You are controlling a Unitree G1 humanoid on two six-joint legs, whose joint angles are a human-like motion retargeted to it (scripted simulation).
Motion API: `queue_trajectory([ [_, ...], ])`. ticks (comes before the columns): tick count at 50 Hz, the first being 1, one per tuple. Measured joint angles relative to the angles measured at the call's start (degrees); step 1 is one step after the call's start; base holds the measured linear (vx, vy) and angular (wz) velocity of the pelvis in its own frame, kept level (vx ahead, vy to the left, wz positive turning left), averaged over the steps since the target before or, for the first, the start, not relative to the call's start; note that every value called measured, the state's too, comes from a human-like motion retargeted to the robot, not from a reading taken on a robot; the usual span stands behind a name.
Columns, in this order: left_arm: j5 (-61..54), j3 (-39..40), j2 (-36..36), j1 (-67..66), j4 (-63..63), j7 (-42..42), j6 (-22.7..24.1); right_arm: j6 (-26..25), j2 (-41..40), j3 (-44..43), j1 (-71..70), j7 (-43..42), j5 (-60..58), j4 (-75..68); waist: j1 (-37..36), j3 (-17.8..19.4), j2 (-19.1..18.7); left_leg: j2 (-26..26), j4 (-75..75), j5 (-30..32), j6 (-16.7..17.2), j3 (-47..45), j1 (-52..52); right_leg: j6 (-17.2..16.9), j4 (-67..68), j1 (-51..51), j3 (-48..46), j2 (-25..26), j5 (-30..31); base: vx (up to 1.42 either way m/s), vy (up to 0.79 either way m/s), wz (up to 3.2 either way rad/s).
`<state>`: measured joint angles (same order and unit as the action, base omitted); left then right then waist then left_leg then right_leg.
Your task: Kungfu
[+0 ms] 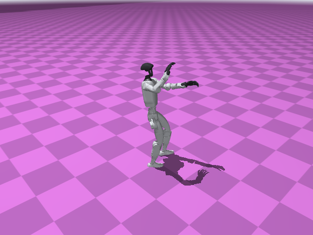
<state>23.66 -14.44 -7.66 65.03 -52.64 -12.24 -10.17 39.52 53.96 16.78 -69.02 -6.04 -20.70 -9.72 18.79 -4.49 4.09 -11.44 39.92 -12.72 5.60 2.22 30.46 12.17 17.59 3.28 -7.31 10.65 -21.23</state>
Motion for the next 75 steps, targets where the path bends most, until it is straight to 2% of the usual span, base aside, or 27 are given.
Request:
queue_trajectory([
  [5,7.1,-2.8,-0.7,9.2,3.2,4.2,-9.7,0.2,-1.4,4.5,-4.7,-5.2,-11.1,1.9,-2.5,-0.2,-0.9,2.2,-24.8,2.0,1.1,1.8,-1.5,0.3,-1.0,-9.2,11.1,4.8,-1.7,0.78,-0.21,-2.35],
  [8,10.6,-4.6,-1.1,11.5,5.0,9.9,-13.0,0.2,-2.7,4.7,-4.7,-9.8,-17.3,3.6,-4.2,0.6,-1.9,1.7,-34.2,1.3,7.0,4.4,-4.9,0.7,1.3,-14.2,15.4,5.8,-2.2,0.89,-0.11,-2.67],
  [11,12.6,-5.4,-0.7,11.1,7.9,15.5,-15.8,0.1,-4.4,4.5,-3.8,-12.7,-22.7,4.7,-5.2,0.5,-4.0,-1.1,-33.4,0.7,8.8,2.1,-9.0,1.6,5.4,-16.8,17.5,4.6,-2.5,0.82,0.07,-2.87],
  [13,14.0,-6.0,-0.8,9.8,10.2,18.3,-16.6,0.4,-5.7,4.1,-2.8,-12.3,-25.4,5.4,-4.9,0.0,-6.2,-3.1,-31.3,6.5,9.4,-2.9,-11.4,1.6,7.7,-17.1,18.9,3.7,-2.2,0.61,0.18,-2.75],
  [15,18.5,-7.0,-2.0,6.7,14.0,23.4,-16.5,0.6,-7.5,1.8,0.7,-9.7,-29.6,7.3,-1.7,-1.3,-8.4,-3.7,-24.8,8.6,9.4,-1.2,-8.4,-0.7,8.9,-15.2,17.6,1.8,0.9,0.44,0.14,-2.36],
  [18,27.6,-9.7,-6.2,-0.7,19.1,31.1,-14.5,-3.2,-13.6,4.3,5.6,-7.4,-37.7,6.3,-1.8,-1.5,-10.5,-7.4,-17.6,6.1,6.0,-8.8,-9.4,-7.9,12.9,-10.7,15.6,-5.3,6.1,0.27,0.22,-3.48],
  [21,36.3,-12.6,-10.3,-5.7,20.1,38.8,-12.2,-5.7,-19.5,8.2,8.1,-4.1,-45.0,-0.1,-0.9,1.2,-14.1,-12.5,-15.6,2.7,4.6,-20.8,-13.5,-13.5,11.9,-6.3,2.4,-13.6,11.0,-0.24,0.41,-3.43],
  [23,42.0,-14.0,-14.8,-10.2,19.7,46.2,-8.8,-12.9,-24.2,11.0,10.0,-9.4,-49.5,-5.4,-1.2,2.2,-15.1,-12.7,-15.6,1.9,5.1,-27.3,-17.0,-16.1,11.9,-2.1,-5.8,-20.0,13.2,-0.2,0.34,-4.11],
  [25,46.8,-15.5,-20.2,-15.3,20.2,56.4,-5.0,-16.4,-29.2,14.4,11.9,-19.2,-54.5,-11.0,-0.9,2.7,-16.2,-11.3,-17.6,2.5,6.2,-33.5,-21.2,-18.0,11.4,2.2,-14.7,-26.2,13.9,-0.2,0.32,-4.1],
  [27,50.3,-15.5,-24.1,-21.4,20.9,65.6,-0.6,-13.5,-34.7,18.0,14.6,-29.1,-56.0,-17.8,-0.2,3.8,-18.0,-9.2,-20.4,4.3,8.1,-36.7,-24.8,-17.6,10.7,6.4,-20.9,-29.4,12.8,-0.24,0.29,-3.91],
  [30,49.8,-18.7,-28.2,-30.8,19.3,68.6,4.5,-6.6,-42.8,24.1,19.6,-36.9,-52.7,-29.5,0.3,5.6,-20.6,-5.5,-24.0,7.4,9.4,-39.3,-28.7,-12.2,9.7,14.2,-22.8,-32.4,12.2,-0.2,0.28,-3.89],
  [32,47.8,-22.3,-29.0,-36.0,15.2,68.0,8.4,-4.2,-48.8,27.1,25.1,-38.5,-49.3,-37.6,0.3,7.2,-21.7,-2.3,-24.9,8.5,9.4,-35.7,-30.2,-11.3,8.4,19.8,-15.4,-31.5,13.7,-0.22,0.02,-3.85],
  [36,45.8,-26.9,-27.7,-45.7,4.5,68.8,16.6,4.5,-55.7,33.3,34.5,-40.5,-44.2,-48.2,-4.4,11.9,-23.0,5.0,-23.8,7.8,9.4,-18.2,-32.3,-10.0,9.7,32.8,1.0,-24.3,16.8,-0.1,0.14,-4.51],
  [38,44.3,-28.7,-26.2,-50.0,-0.7,70.2,20.4,8.8,-57.0,37.2,38.1,-40.0,-42.0,-50.6,-10.3,14.5,-22.5,9.8,-24.9,4.3,9.4,-11.1,-35.8,-8.9,10.6,38.3,3.0,-20.6,19.5,0.01,0.02,-5.75],
  [41,42.8,-29.5,-23.2,-56.5,-6.9,71.2,23.9,12.2,-57.8,40.8,41.7,-37.1,-42.2,-50.8,-14.5,18.7,-24.0,12.9,-25.7,-3.9,9.4,-0.6,-40.0,-8.5,13.1,43.9,7.0,-10.0,19.9,0.0,-0.13,-4.27],
  [44,39.3,-29.4,-20.2,-60.0,-11.5,74.1,26.6,16.3,-56.9,43.4,41.0,-30.9,-43.7,-48.8,-11.3,21.7,-25.4,13.2,-24.0,-11.4,9.4,0.9,-38.5,-10.4,15.6,48.7,8.4,-6.9,18.3,-0.14,-0.02,-1.16],
  [47,34.3,-29.5,-19.7,-60.6,-13.3,77.0,27.9,18.0,-56.1,43.2,40.9,-25.7,-41.8,-48.0,-6.6,22.7,-27.8,6.3,-24.7,-17.7,9.1,-4.2,-36.7,-10.2,15.4,50.7,4.0,-5.9,15.7,-0.1,-0.38,0.5],
  [49,32.9,-29.9,-20.1,-59.5,-12.6,77.0,28.5,18.4,-56.4,41.7,42.0,-23.9,-39.7,-48.4,-4.9,23.4,-29.4,4.7,-24.6,-20.3,7.9,-6.1,-36.3,-11.3,15.3,50.9,2.7,-6.3,14.4,-0.08,-0.1,0.49],
  [52,32.5,-29.5,-21.6,-57.6,-11.0,76.5,27.9,17.8,-56.5,39.5,42.0,-22.3,-36.8,-48.6,-3.7,24.0,-30.5,4.0,-23.5,-20.7,9.0,-3.7,-34.9,-11.3,15.1,50.2,1.7,-7.2,14.8,-0.08,-0.01,0.54],
  [58,28.5,-29.2,-23.3,-53.8,-8.7,73.1,23.8,14.8,-55.3,35.9,39.0,-19.1,-33.8,-47.8,-0.3,23.1,-30.1,2.2,-24.3,-16.5,9.4,-4.2,-33.6,-10.9,14.5,46.6,-0.8,-13.3,15.5,-0.02,-0.03,1.19],
  [61,23.1,-29.9,-24.3,-50.6,-6.5,69.4,22.1,14.0,-53.9,34.0,37.1,-11.9,-31.7,-48.5,2.0,21.8,-28.2,5.1,-25.9,-12.5,9.4,-4.3,-32.9,-10.6,15.4,45.9,2.4,-17.9,17.1,-0.01,0.2,1.75],
  [65,19.1,-30.5,-24.6,-47.3,-4.2,55.8,15.4,10.8,-52.2,27.9,33.4,2.0,-20.3,-48.3,4.8,21.0,-24.9,9.5,-24.1,-7.3,9.4,-1.4,-30.4,-13.3,14.8,42.1,4.5,-25.3,17.1,-0.01,0.34,2.0],
  [68,16.5,-30.2,-25.0,-45.1,-3.0,42.4,12.0,9.3,-50.3,23.7,30.7,6.7,-6.9,-46.2,5.4,20.6,-21.8,12.3,-22.8,-6.9,9.4,-3.4,-28.5,-15.7,12.6,38.2,3.6,-31.3,18.5,-0.11,0.41,1.78],
  [70,15.3,-29.6,-24.7,-44.4,-2.5,34.7,11.2,8.1,-48.0,20.3,29.4,7.9,1.1,-43.9,5.9,19.8,-19.3,10.1,-22.6,-6.8,9.4,-6.0,-26.8,-15.7,10.9,35.3,1.7,-34.3,19.6,-0.17,-0.14,2.1],
  [72,15.1,-29.0,-24.7,-45.0,-1.6,30.7,11.9,6.5,-45.9,16.8,30.1,7.4,9.3,-41.4,6.9,18.7,-18.7,-0.3,-23.9,-6.9,8.7,-10.0,-25.2,-13.1,10.0,30.3,-5.2,-32.7,18.6,-0.03,-0.42,2.38],
  [73,15.5,-28.2,-24.7,-45.4,-1.1,29.9,12.1,5.8,-45.1,14.6,30.9,7.1,12.7,-40.2,7.2,18.6,-18.9,-5.1,-23.8,-6.5,6.5,-13.9,-24.5,-12.3,9.3,27.4,-8.7,-31.8,18.3,0.05,-0.17,2.34],
  [75,16.6,-25.6,-24.8,-45.7,0.6,29.8,12.2,3.2,-42.3,10.3,32.5,7.2,21.1,-37.3,7.4,18.5,-18.4,-10.3,-21.4,-7.0,6.7,-18.3,-22.3,-12.1,6.9,21.9,-14.3,-32.3,19.0,0.12,0.32,2.13],
])
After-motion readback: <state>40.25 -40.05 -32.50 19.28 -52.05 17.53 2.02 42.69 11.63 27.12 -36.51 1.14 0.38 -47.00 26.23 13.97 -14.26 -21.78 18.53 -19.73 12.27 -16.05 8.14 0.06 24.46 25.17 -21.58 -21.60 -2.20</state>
